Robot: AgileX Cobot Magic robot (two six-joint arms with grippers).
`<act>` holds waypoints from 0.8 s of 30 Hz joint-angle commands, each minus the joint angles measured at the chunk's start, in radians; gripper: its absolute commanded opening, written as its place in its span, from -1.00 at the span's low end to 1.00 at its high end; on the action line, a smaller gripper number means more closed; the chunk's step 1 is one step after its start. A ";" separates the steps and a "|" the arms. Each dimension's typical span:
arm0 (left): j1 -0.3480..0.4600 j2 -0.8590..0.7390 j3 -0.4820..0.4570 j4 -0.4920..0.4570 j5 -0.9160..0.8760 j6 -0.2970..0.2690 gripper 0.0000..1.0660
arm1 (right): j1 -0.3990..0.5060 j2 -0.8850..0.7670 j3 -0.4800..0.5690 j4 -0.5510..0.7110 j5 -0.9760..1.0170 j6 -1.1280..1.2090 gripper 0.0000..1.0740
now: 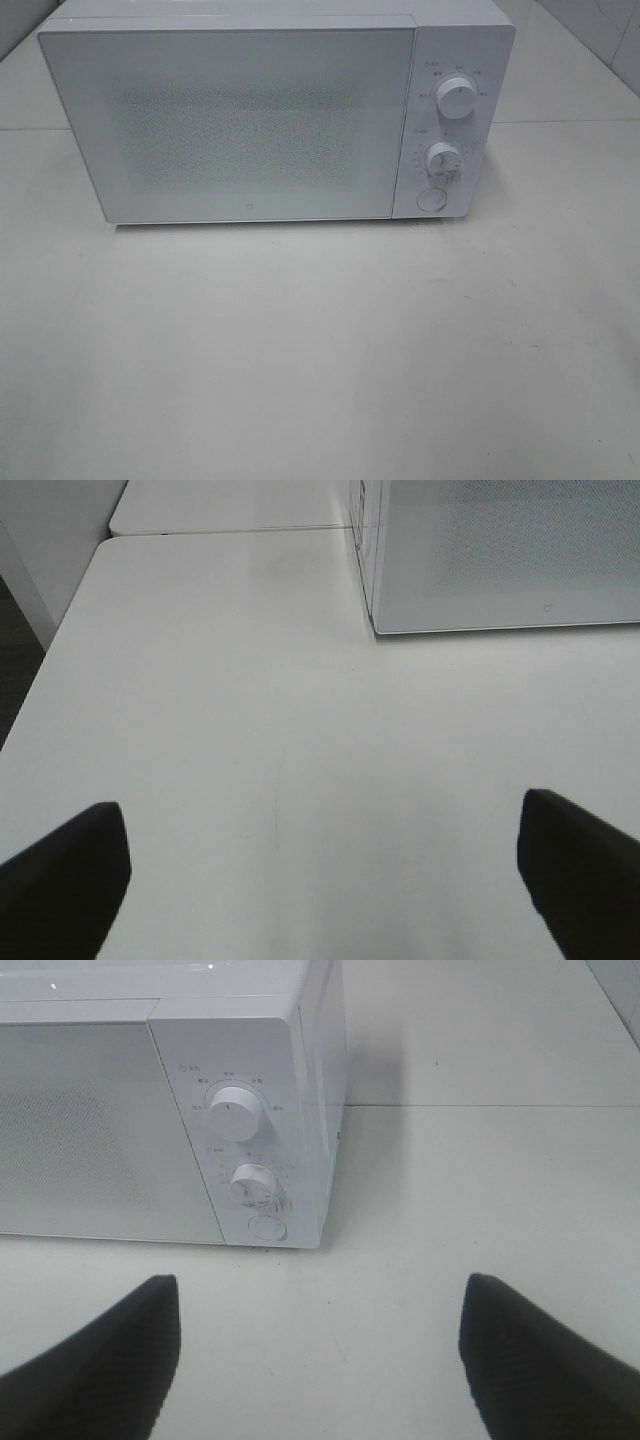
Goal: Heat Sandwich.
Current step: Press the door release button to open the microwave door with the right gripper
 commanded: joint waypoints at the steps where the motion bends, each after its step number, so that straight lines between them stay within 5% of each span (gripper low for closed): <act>1: 0.005 -0.027 0.003 -0.004 -0.008 0.001 0.87 | -0.007 0.085 -0.005 0.000 -0.099 -0.011 0.41; 24: 0.005 -0.027 0.003 -0.004 -0.008 0.001 0.87 | -0.007 0.595 -0.005 0.000 -0.688 -0.011 0.41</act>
